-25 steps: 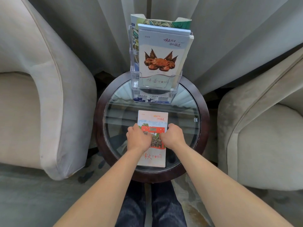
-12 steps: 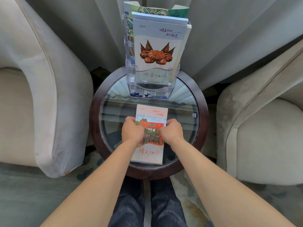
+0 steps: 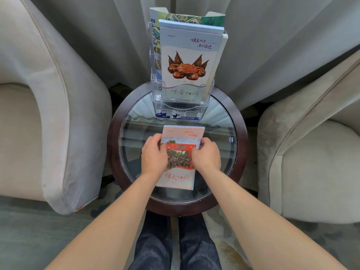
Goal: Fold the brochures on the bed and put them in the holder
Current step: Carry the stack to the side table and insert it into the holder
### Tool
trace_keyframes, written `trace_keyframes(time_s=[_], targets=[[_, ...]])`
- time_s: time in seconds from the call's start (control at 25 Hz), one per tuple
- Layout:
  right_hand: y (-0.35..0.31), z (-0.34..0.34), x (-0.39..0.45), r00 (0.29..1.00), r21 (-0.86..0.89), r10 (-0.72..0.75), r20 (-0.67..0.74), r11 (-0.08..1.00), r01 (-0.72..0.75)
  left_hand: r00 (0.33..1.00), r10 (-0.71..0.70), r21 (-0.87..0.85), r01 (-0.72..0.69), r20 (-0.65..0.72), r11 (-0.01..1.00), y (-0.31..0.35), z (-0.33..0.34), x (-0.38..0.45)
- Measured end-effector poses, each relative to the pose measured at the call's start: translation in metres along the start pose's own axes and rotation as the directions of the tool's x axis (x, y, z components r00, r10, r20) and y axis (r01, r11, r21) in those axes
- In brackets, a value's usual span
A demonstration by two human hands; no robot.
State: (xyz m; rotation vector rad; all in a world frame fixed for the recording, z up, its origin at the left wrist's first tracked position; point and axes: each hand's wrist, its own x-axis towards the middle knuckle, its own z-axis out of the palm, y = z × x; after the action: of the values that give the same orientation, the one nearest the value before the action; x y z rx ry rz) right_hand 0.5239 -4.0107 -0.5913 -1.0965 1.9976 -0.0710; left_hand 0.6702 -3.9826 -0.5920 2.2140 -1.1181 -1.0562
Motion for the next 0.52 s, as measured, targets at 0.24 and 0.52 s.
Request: trace_keyframes(time_s=[0.24, 0.52], targets=[[-0.034, -0.019, -0.011, 0.957, 0.066, -0.206, -0.202, 0.972, 0.224, 0.976, 0.000, -0.142, -0.032, -0.220, 0.989, 0.035, -0.021, 0.009], [-0.076, -0.056, -0.021, 0.855, 0.105, -0.381, -0.352, 0.892, 0.440, 0.948, 0.023, -0.266, -0.112, -0.316, 0.957, 0.093, -0.048, 0.020]])
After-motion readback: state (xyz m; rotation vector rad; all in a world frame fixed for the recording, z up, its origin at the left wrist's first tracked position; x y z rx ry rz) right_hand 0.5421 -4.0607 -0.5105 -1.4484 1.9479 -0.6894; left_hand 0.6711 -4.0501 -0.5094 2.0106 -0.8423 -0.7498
